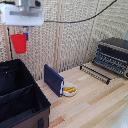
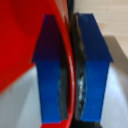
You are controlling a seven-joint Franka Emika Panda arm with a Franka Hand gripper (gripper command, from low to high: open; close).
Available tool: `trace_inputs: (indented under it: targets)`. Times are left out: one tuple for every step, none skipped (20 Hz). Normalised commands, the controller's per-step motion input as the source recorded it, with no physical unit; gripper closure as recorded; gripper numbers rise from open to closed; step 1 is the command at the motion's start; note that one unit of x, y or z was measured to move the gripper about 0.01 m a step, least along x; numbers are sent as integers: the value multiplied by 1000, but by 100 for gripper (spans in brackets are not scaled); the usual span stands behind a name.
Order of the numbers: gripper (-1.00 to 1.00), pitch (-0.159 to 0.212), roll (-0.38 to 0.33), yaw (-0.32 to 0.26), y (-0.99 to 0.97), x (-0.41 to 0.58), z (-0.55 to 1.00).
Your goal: Kindly spot and seek the red cup placed ahead of you. Cautiously adjust your gripper towards the red cup, gripping it gently. Find the after-storage area of the caddy. Relocate the red cup in your grip over the rear portion and softly release it into the compartment.
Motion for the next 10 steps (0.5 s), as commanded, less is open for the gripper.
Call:
trace_inputs:
  targets:
    - [100,15,-60,0,969,123,-231]
    - [100,6,-69,0,966,109,-257]
    - [100,0,-80,0,954,97,-297]
    - [100,0,-88,0,940,94,-314]
    - [100,0,-100,0,917,86,-320]
    - [100,-7,-119,0,886,66,-326]
    - [100,-18,-133,0,823,11,-326]
    - [100,-32,-145,0,731,0,-337]
    - [100,-68,-152,19,591,89,-280]
    - [-100,-128,-151,19,400,183,-163]
